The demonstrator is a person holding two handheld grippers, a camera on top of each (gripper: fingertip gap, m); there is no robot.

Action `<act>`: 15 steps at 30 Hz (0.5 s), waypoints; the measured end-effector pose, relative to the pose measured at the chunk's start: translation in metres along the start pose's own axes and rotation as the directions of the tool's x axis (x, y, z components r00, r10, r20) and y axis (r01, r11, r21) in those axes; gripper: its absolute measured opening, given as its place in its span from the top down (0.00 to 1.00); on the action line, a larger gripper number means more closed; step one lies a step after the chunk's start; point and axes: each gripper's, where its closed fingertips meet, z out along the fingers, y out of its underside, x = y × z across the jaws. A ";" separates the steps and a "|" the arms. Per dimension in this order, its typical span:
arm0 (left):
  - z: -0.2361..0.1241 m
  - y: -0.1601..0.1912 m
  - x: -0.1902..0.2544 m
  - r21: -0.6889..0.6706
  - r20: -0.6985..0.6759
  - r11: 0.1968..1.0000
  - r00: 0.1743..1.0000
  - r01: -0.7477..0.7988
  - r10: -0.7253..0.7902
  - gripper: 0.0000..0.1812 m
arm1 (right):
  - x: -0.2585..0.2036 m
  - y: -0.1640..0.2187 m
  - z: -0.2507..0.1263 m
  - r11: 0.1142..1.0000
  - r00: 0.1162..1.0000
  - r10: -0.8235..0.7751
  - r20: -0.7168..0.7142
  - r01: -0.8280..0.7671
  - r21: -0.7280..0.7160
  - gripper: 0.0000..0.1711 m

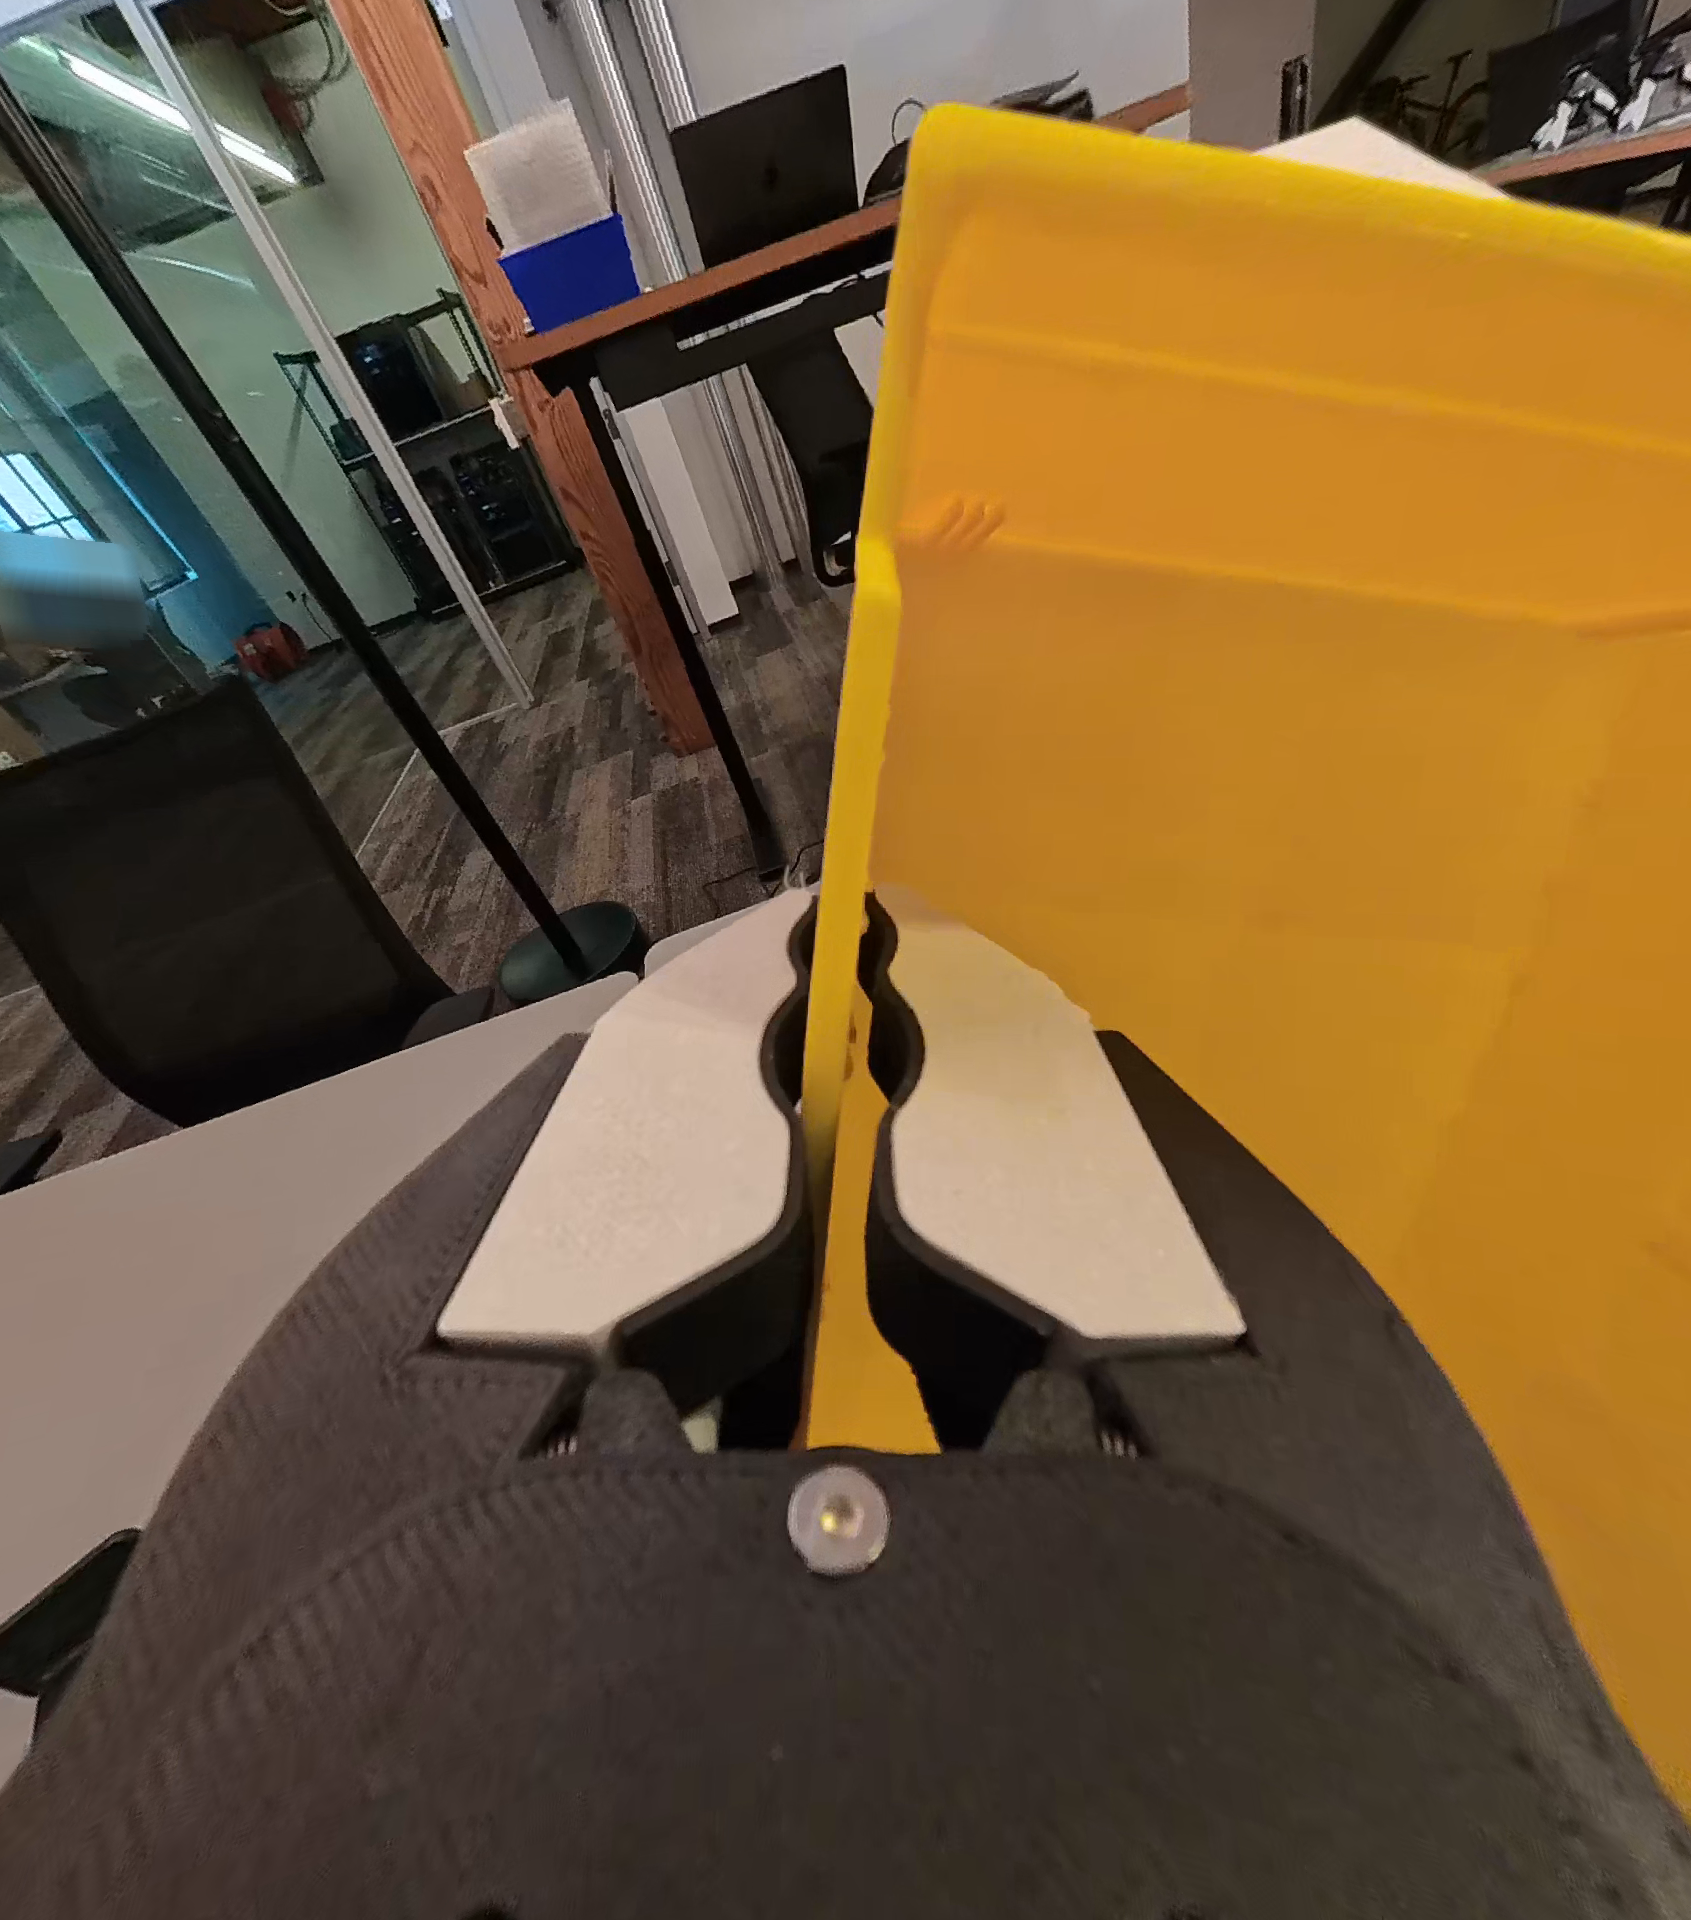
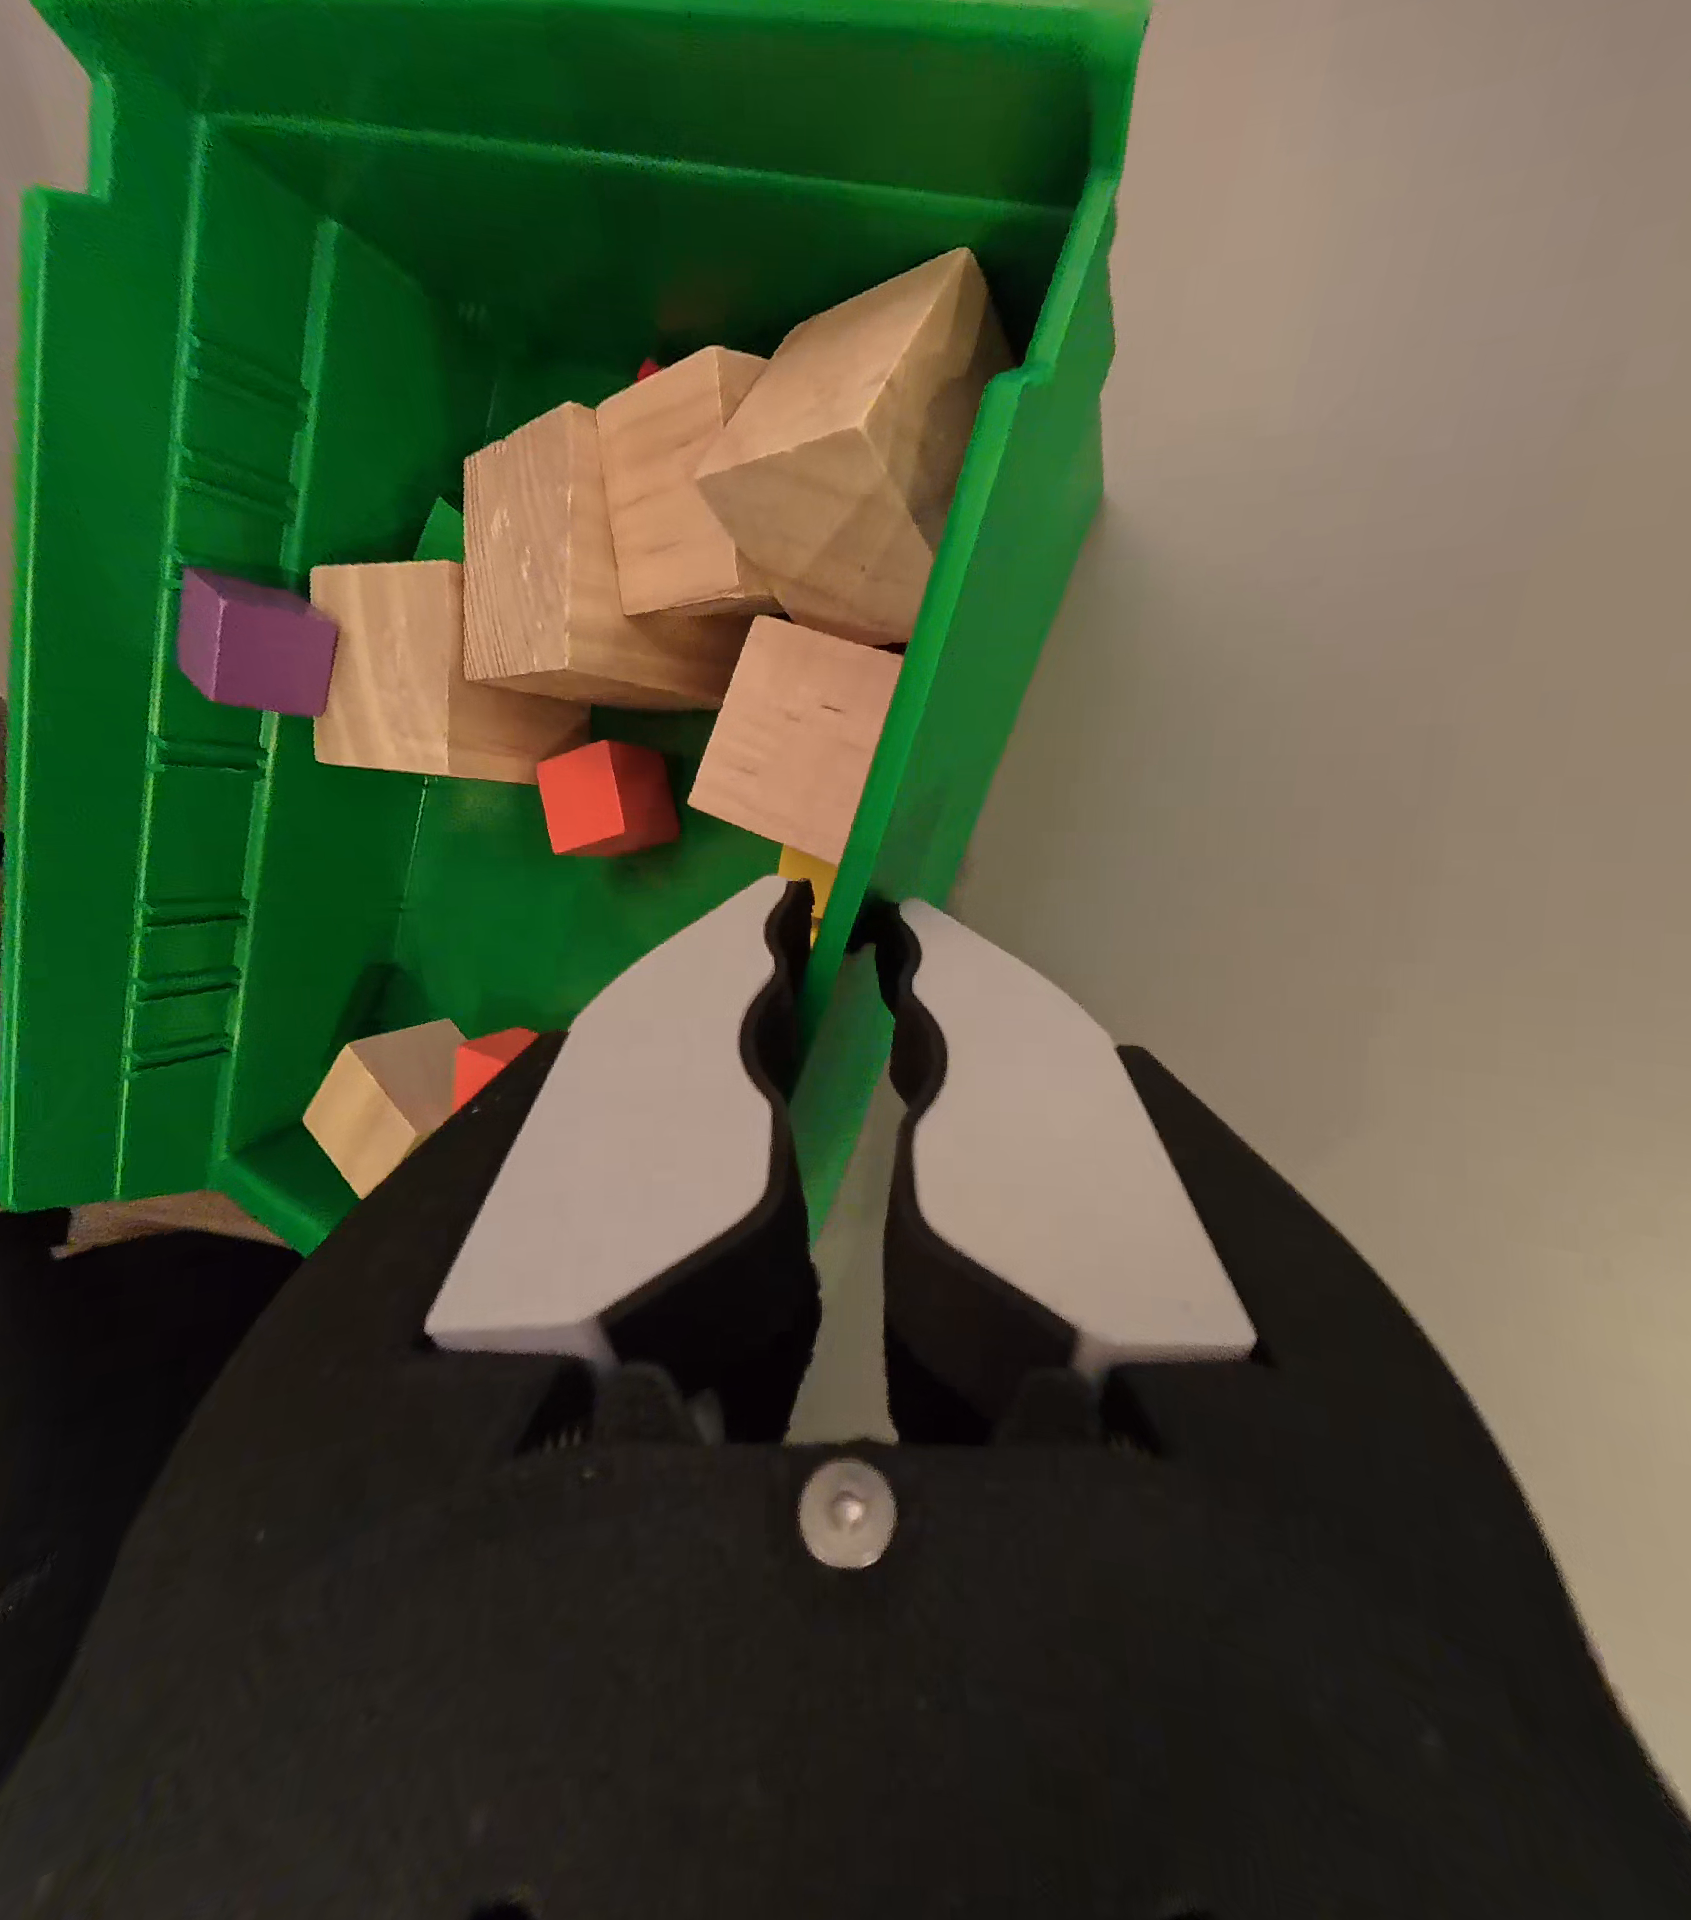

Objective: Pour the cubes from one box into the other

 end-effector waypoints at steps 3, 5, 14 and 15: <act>-0.005 -0.005 0.002 0.008 -0.018 1.000 1.000 0.000 0.000 0.97 | -0.010 -0.017 0.012 1.000 1.000 -0.002 0.025 0.002 0.018 0.96; -0.007 -0.002 0.000 -0.010 -0.021 1.000 1.000 0.001 -0.001 0.97 | -0.010 -0.023 0.016 1.000 1.000 -0.016 -0.002 0.016 0.019 0.97; 0.030 0.112 0.004 -0.444 -0.095 0.887 0.977 0.129 -0.190 0.97 | 0.000 -0.021 0.010 0.998 0.995 -0.055 -0.085 0.055 0.002 0.98; 0.038 0.128 0.006 -0.494 -0.101 0.857 0.969 0.147 -0.225 0.96 | 0.002 -0.019 0.009 0.998 0.994 -0.055 -0.089 0.055 0.001 0.98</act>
